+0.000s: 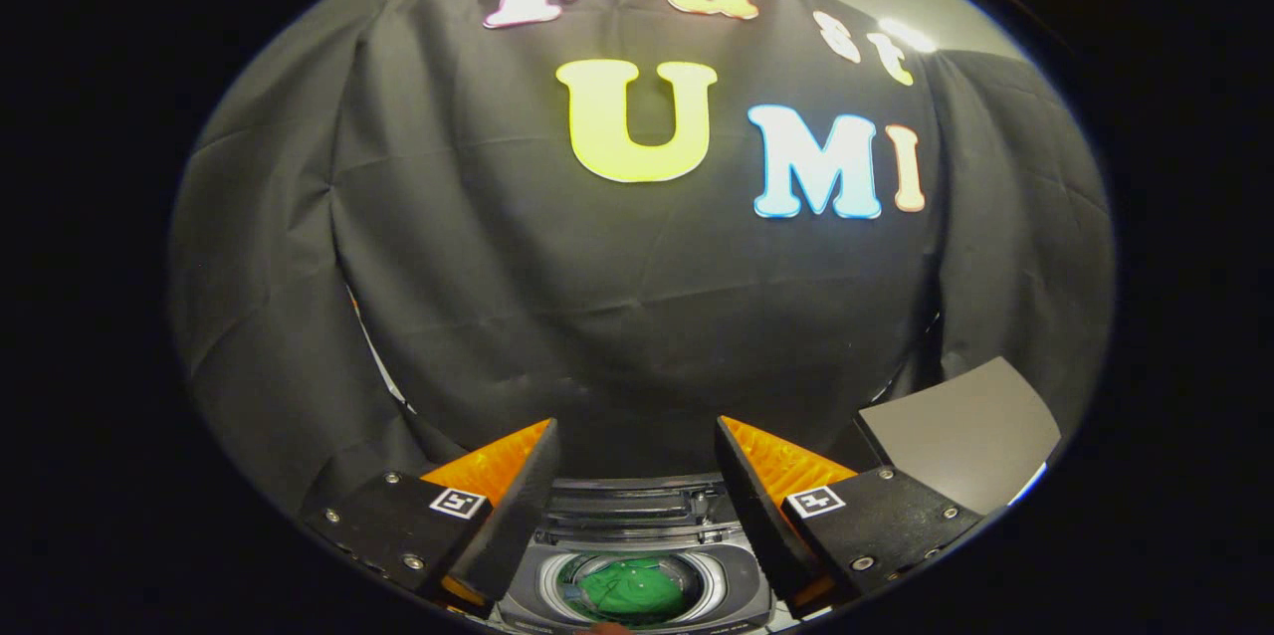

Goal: Put the clothes into the washing machine and then close the washing machine lid.

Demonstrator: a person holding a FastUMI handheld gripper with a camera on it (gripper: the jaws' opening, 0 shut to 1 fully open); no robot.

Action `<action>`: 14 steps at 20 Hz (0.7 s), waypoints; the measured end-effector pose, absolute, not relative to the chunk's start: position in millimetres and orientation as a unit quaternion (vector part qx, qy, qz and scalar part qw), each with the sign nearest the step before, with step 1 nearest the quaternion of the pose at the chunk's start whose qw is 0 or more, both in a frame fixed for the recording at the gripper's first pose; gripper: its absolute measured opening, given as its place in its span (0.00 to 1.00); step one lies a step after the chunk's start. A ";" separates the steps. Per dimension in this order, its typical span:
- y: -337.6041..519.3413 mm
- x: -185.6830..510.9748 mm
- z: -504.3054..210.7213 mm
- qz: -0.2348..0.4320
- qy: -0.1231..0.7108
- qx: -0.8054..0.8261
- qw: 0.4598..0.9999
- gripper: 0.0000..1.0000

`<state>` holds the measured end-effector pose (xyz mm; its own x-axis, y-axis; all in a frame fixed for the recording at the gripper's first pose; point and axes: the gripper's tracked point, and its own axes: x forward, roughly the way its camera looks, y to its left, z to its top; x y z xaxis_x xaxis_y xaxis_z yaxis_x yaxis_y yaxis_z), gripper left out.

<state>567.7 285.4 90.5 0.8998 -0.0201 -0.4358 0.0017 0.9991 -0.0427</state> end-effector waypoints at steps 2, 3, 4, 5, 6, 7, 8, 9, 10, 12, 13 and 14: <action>280.6 589.1 78.7 -0.011 0.234 -0.022 0.972 0.94; 279.4 597.1 72.2 -0.013 0.235 -0.018 0.972 0.94; 279.0 606.0 64.3 -0.013 0.239 -0.012 0.971 0.94; 279.3 612.9 55.4 -0.011 0.248 -0.009 0.969 0.94; 278.5 619.6 46.0 -0.011 0.258 -0.011 0.966 0.94; 278.1 625.4 37.6 -0.008 0.267 -0.016 0.963 0.94; 279.2 631.4 30.7 -0.004 0.275 -0.022 0.961 0.94; 279.7 638.6 24.8 0.000 0.280 -0.028 0.960 0.94; 280.7 644.6 18.7 0.004 0.287 -0.032 0.957 0.94; 284.0 652.3 6.3 0.012 0.302 -0.040 0.952 0.94; 287.0 656.3 0.3 0.017 0.308 -0.042 0.950 0.94; 289.1 659.0 -4.9 0.020 0.313 -0.046 0.949 0.94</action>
